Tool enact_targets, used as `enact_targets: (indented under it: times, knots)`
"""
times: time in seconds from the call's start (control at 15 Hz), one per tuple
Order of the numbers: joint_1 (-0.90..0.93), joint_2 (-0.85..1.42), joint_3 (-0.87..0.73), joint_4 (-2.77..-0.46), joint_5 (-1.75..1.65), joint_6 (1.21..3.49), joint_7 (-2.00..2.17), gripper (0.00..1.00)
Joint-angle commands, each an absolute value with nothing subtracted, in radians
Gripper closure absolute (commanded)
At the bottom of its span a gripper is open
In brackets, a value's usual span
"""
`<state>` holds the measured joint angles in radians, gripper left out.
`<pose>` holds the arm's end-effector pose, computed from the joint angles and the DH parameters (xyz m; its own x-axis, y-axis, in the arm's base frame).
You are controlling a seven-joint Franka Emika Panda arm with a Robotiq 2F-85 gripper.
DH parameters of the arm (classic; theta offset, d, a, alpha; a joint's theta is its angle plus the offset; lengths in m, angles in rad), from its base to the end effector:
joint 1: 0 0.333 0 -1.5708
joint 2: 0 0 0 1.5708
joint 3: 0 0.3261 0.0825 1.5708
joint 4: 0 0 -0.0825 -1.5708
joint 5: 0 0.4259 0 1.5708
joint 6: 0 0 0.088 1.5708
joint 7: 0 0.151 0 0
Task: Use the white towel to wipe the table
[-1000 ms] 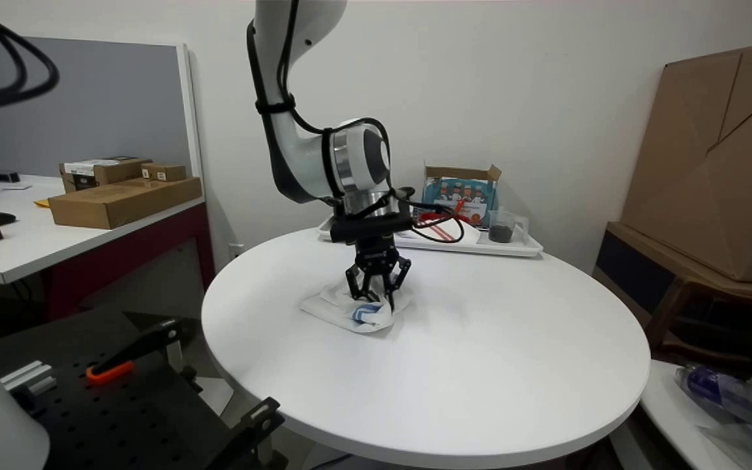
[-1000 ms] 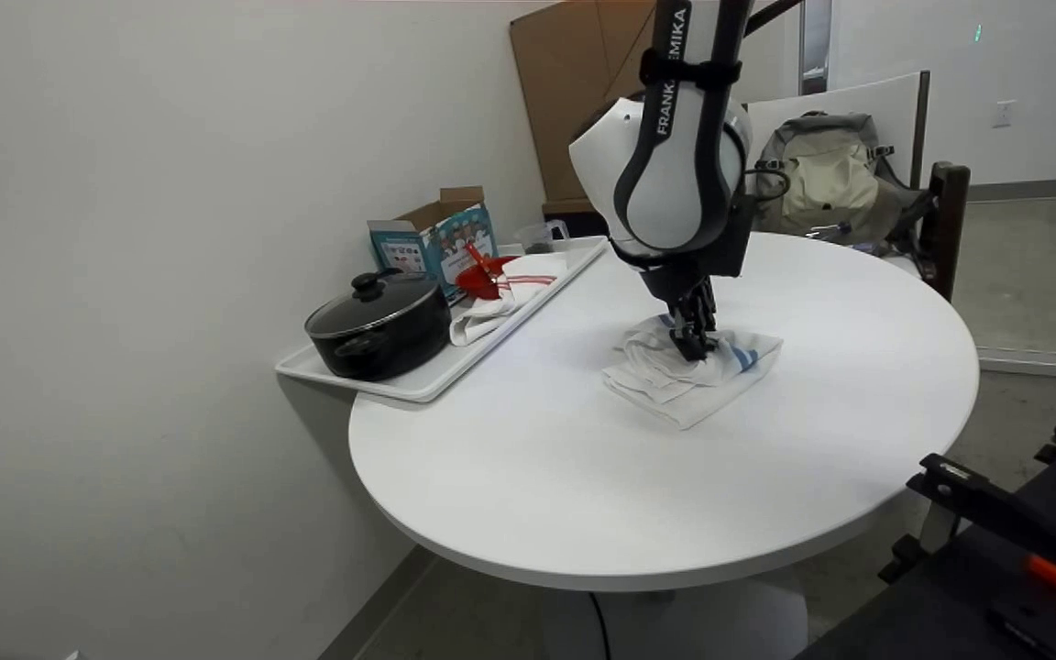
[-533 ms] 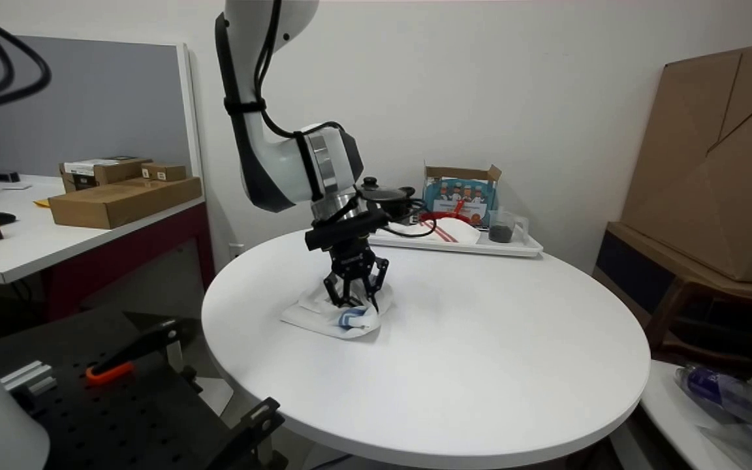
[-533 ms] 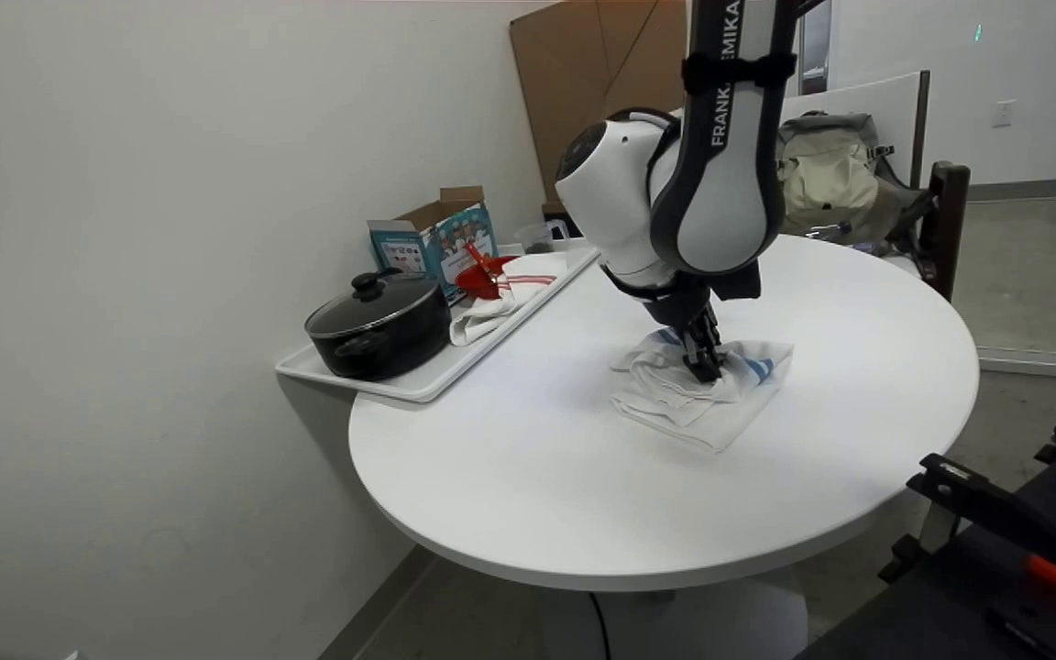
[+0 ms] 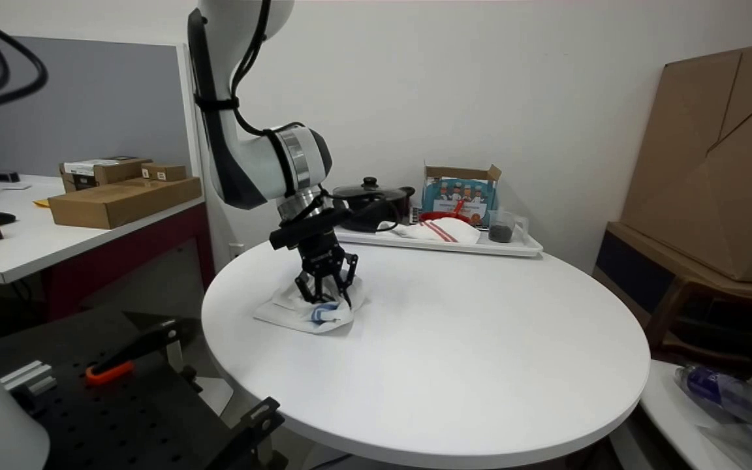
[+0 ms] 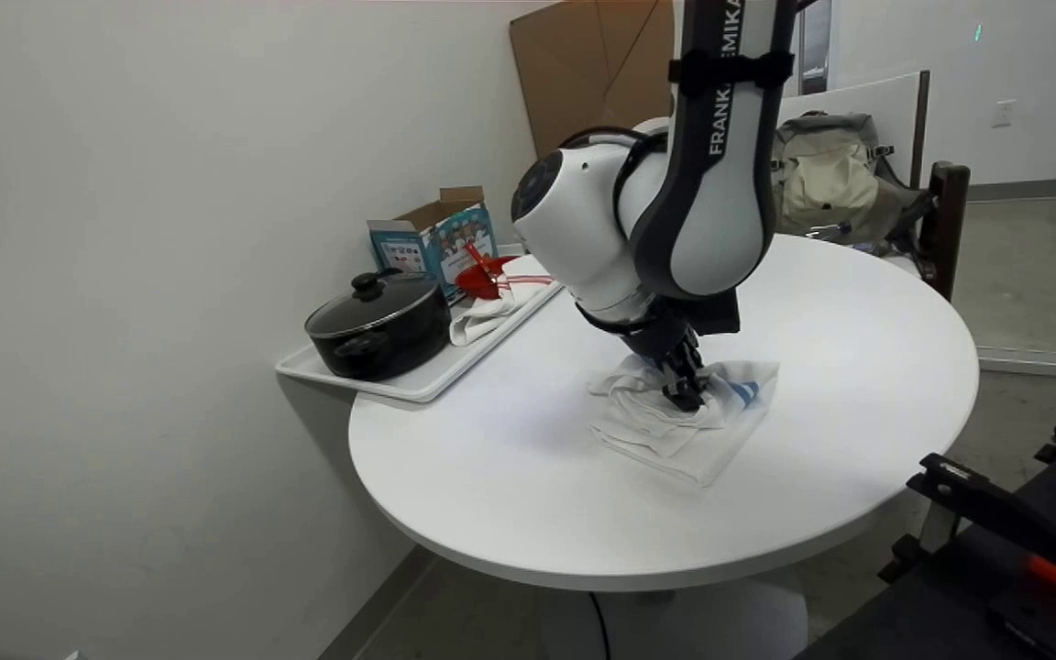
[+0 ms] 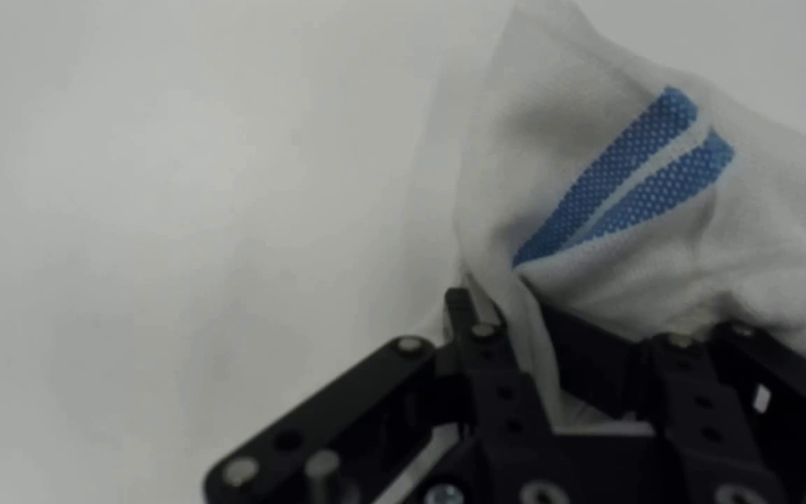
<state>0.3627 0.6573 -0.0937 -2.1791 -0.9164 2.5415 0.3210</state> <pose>0.5040 0.1188 -0.0070 0.7025 0.6382 -0.3149 0.7085 -0.5856 0.3939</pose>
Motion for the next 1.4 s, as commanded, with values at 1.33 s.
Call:
enact_targets:
  times: [1.33]
  knots:
    - [0.399, 0.754, 0.012, -2.030, -1.063, 2.487, 0.526, 0.95]
